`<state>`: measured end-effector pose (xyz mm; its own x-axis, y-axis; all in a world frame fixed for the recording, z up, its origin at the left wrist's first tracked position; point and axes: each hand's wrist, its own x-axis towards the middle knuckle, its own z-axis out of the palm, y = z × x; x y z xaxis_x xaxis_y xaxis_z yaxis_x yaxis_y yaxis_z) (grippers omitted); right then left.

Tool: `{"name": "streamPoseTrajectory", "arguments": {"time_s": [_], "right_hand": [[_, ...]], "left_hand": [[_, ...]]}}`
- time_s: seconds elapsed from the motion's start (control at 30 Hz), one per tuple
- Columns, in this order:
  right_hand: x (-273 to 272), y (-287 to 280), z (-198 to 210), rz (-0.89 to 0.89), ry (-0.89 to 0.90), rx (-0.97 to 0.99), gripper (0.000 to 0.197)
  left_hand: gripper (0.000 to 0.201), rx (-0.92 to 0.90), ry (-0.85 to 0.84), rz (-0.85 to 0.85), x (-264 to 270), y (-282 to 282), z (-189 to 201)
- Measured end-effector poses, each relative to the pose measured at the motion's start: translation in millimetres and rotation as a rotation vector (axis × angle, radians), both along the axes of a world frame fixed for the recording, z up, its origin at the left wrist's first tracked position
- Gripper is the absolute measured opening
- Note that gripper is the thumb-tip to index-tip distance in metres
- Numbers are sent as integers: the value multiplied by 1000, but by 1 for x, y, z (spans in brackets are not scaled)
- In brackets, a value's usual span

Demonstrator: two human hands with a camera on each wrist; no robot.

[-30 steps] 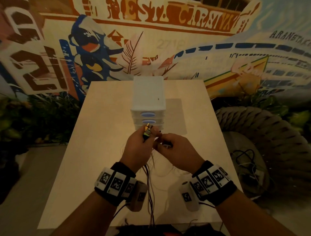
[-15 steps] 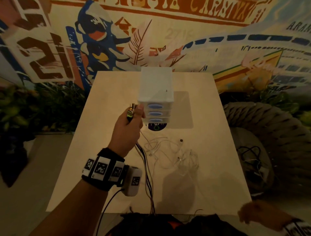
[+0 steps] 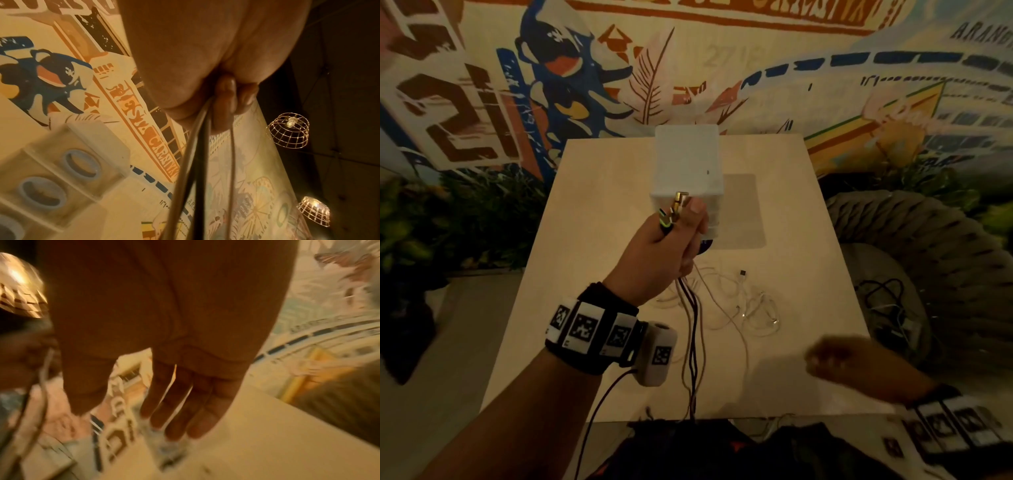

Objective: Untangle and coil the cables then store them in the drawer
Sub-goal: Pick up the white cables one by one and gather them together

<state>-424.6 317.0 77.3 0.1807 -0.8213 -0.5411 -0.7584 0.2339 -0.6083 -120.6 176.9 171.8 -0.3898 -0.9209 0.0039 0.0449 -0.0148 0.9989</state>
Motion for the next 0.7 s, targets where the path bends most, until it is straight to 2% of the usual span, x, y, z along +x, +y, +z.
{"name": "streamPoseTrajectory", "arguments": {"time_s": [0.03,0.07,0.13,0.17,0.2,0.27,0.3,0.33,0.4,0.47,0.57,0.7], "right_hand": [[11,-18,17,-43,-70,-103,49],[23,-37,23,-70,-148,-241,54],[62,-65,44,-17,-319,-331,72],[82,-74,51,21,-392,-305,72],[102,-84,51,66,-490,-224,64],[138,-95,43,131,-626,-53,33],[152,-96,40,114,-690,-9,25],[161,-96,37,72,-727,12,31],[171,-94,33,-25,-745,15,36],[175,-93,29,-44,-678,-74,36],[176,-91,27,-5,-575,-197,37],[176,-90,24,21,-448,-285,42]], "left_hand": [[38,-12,4,-19,-4,3,2],[38,-29,8,-33,-8,5,4],[38,-76,7,-49,-13,8,5],[38,-111,-11,-45,-14,8,7],[37,-153,-39,-31,-15,9,8],[36,-220,-70,15,-14,10,11],[35,-236,-69,41,-11,10,12],[33,-253,-73,65,-7,10,12],[23,-266,-99,105,4,8,9],[11,-219,-69,116,15,5,2],[18,-109,17,145,24,2,-13],[18,133,65,188,24,4,-21]]}}
